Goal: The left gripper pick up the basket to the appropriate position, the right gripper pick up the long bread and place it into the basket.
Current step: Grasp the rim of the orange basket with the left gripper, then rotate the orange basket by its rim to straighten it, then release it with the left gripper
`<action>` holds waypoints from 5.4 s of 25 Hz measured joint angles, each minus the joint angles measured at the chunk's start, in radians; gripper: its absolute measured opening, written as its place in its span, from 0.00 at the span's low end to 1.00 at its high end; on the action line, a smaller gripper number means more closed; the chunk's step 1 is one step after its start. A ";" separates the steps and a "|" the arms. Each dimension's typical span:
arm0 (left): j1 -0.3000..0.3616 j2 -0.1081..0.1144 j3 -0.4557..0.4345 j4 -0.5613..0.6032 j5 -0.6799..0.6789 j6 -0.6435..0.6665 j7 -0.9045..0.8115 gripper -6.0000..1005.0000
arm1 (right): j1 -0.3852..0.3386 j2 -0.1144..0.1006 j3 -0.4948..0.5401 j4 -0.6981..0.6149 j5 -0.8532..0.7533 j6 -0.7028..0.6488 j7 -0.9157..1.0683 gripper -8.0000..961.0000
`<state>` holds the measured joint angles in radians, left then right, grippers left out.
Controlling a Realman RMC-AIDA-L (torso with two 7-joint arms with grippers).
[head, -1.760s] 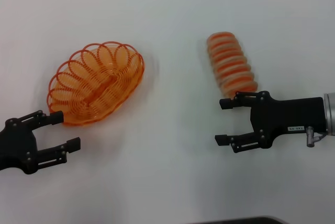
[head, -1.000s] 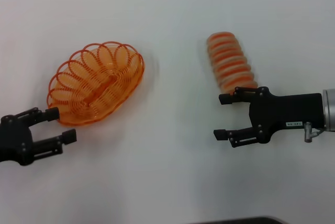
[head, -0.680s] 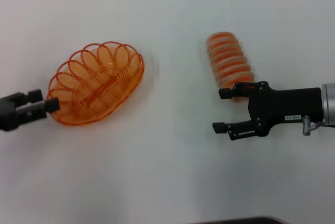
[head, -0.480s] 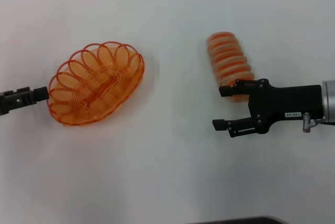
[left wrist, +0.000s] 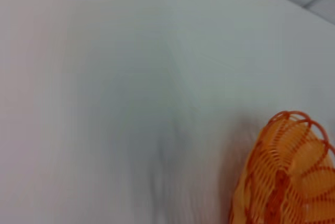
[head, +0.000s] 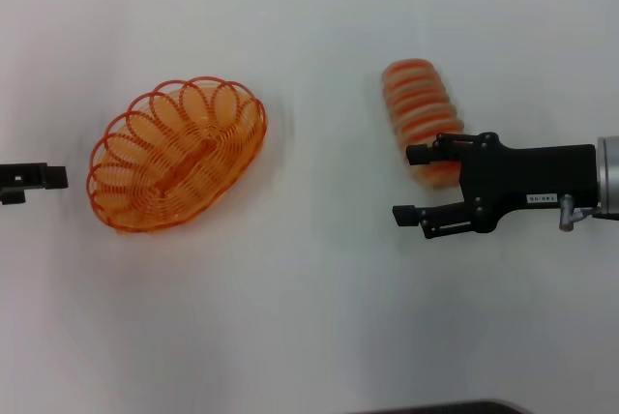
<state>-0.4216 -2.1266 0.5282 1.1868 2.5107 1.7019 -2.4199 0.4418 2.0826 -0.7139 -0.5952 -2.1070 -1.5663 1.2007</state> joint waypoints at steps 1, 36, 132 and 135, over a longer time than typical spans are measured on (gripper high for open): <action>-0.004 0.001 0.005 0.003 0.010 0.003 -0.017 0.80 | 0.001 0.000 0.004 0.000 0.000 0.000 0.002 0.97; -0.053 -0.021 0.047 -0.061 0.074 0.019 -0.212 0.72 | 0.018 0.000 0.028 0.000 0.001 0.043 0.016 0.97; -0.175 -0.030 0.303 -0.109 0.078 -0.070 -0.244 0.08 | 0.040 -0.001 0.091 -0.038 0.001 0.046 0.039 0.97; -0.194 -0.030 0.344 -0.111 0.078 -0.076 -0.241 0.08 | 0.041 -0.001 0.093 -0.038 0.001 0.046 0.039 0.97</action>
<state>-0.6157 -2.1570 0.8720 1.0757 2.5888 1.6255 -2.6612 0.4829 2.0816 -0.6213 -0.6336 -2.1061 -1.5202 1.2392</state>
